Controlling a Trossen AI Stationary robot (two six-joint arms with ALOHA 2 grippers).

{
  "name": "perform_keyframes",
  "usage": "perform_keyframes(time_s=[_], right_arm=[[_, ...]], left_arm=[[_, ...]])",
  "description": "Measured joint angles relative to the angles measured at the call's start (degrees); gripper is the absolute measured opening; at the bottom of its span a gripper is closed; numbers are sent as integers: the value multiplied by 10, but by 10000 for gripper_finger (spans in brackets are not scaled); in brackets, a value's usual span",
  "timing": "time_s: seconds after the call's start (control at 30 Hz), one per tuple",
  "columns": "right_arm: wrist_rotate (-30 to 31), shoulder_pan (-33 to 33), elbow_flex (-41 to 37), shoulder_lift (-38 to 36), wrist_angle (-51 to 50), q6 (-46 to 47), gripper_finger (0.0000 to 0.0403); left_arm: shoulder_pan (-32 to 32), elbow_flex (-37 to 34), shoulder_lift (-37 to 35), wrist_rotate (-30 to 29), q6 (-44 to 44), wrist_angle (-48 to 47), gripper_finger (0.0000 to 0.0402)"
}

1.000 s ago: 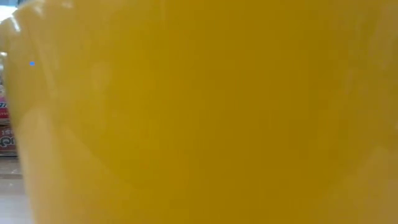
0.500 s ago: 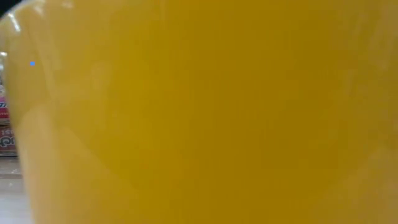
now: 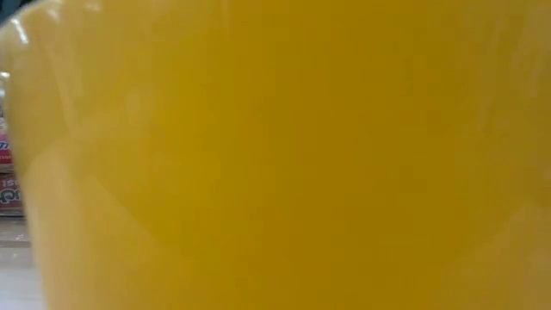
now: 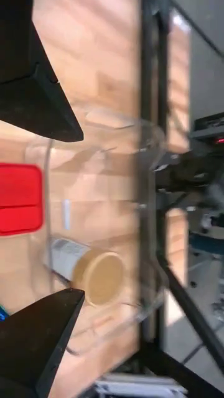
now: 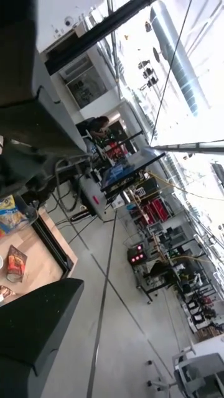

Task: Pick & Place Food Item
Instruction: Put the red seasoning can into the right transparent bin

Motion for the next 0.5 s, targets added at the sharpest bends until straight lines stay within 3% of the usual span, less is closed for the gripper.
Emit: perform_keyframes(time_s=[0.5], right_arm=[[-1,0,0,0,-9,0,333]], left_arm=[[-4,-4,52,-41,5,1,400]])
